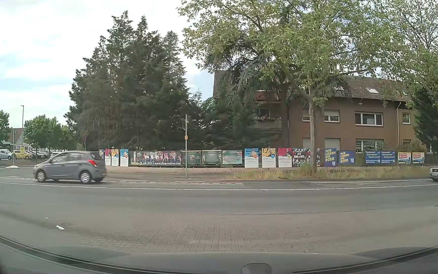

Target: Follow the waypoints while adhering to traffic rules and regulations

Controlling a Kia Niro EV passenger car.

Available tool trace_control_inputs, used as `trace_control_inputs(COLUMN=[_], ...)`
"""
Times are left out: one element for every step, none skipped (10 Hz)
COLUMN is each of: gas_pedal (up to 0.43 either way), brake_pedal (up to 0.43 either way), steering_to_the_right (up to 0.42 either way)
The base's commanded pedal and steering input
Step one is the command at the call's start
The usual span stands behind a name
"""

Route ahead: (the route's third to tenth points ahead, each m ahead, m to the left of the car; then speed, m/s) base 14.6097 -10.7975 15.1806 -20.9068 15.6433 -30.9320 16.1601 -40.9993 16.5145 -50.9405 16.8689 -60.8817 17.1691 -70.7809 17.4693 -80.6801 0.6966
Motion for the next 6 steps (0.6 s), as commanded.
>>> trace_control_inputs(gas_pedal=[0.000, 0.000, 0.000, 0.000, 0.000, 0.000], brake_pedal=[0.280, 0.280, 0.280, 0.274, 0.250, 0.171], steering_to_the_right=[0.003, 0.003, 0.003, 0.003, 0.003, 0.003])
